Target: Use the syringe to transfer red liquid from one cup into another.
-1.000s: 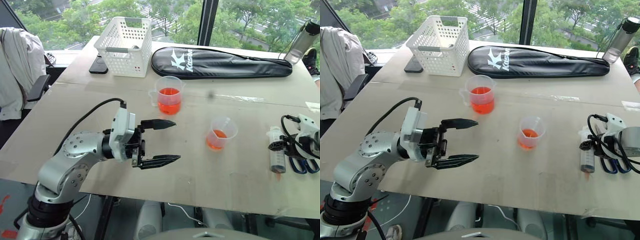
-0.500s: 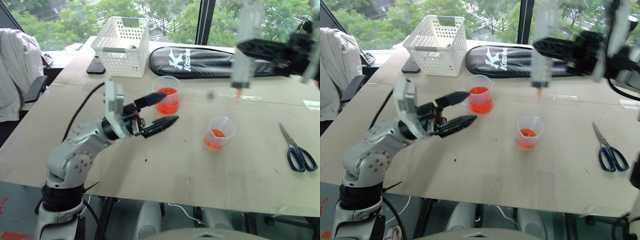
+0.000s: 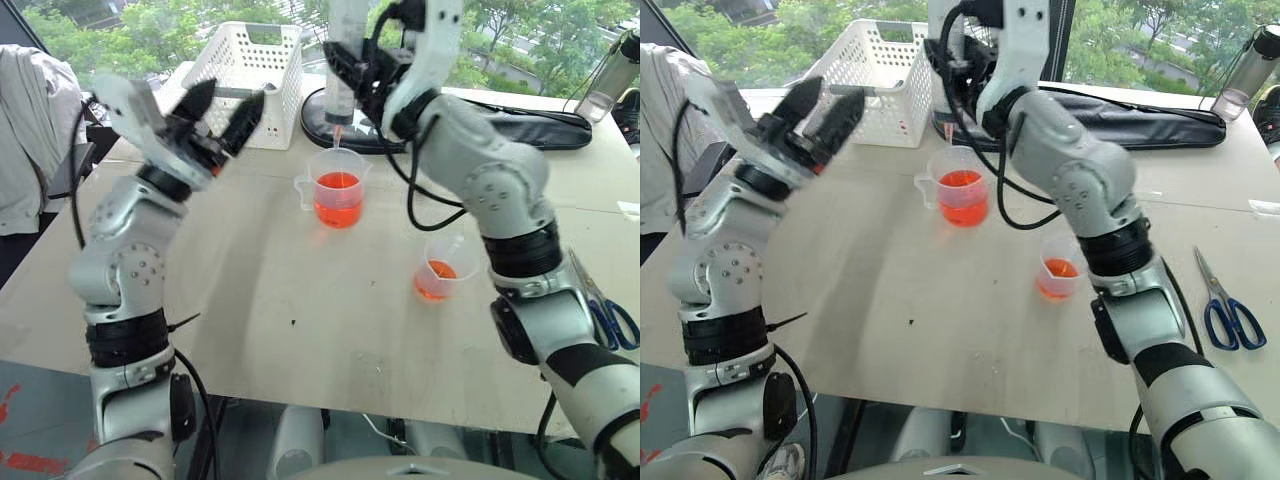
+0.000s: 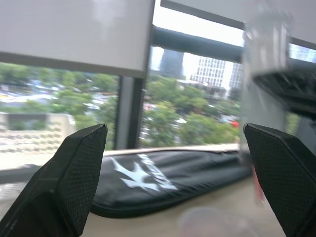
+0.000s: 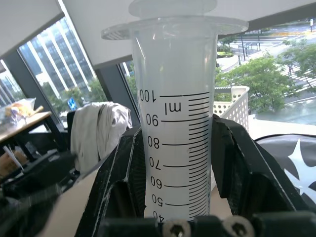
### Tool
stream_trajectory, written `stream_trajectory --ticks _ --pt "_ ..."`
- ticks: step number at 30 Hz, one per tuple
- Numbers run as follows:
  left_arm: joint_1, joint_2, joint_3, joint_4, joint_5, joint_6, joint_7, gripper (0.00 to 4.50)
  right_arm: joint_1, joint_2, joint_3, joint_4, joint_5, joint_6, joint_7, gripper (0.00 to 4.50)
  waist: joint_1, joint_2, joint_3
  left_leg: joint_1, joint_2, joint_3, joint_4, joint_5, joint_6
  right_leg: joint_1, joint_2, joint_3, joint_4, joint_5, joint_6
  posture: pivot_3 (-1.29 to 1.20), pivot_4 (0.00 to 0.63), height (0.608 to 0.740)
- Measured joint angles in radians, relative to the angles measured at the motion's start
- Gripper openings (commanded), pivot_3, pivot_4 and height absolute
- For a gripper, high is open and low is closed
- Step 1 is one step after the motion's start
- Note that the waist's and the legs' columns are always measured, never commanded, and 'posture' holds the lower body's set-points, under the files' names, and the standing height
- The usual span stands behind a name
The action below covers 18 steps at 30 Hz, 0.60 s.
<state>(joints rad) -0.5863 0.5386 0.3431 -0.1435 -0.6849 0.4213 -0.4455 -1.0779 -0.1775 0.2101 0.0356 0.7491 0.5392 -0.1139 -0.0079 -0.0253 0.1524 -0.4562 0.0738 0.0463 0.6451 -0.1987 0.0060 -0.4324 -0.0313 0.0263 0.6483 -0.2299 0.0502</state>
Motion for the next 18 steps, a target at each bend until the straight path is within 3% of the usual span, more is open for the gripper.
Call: stream_trajectory --ticks 7,18 --pt "-0.078 0.056 0.006 0.120 0.084 0.007 0.036 4.50 0.056 0.105 0.080 0.149 -0.321 -0.134 0.061 1.45 -0.005 0.000 0.000 0.002 0.000 0.000 0.002 0.000 0.000 0.000 0.000 0.000 0.007 0.000 0.000 0.00 0.150 0.724" --pt "-0.229 0.071 -0.006 0.247 0.152 0.032 0.046 4.50 0.146 0.248 0.082 0.240 -0.542 -0.164 0.068 1.44 -0.007 -0.001 0.000 0.003 0.000 0.000 0.002 0.000 -0.001 0.000 0.000 0.000 0.009 0.000 0.000 0.00 0.150 0.724"
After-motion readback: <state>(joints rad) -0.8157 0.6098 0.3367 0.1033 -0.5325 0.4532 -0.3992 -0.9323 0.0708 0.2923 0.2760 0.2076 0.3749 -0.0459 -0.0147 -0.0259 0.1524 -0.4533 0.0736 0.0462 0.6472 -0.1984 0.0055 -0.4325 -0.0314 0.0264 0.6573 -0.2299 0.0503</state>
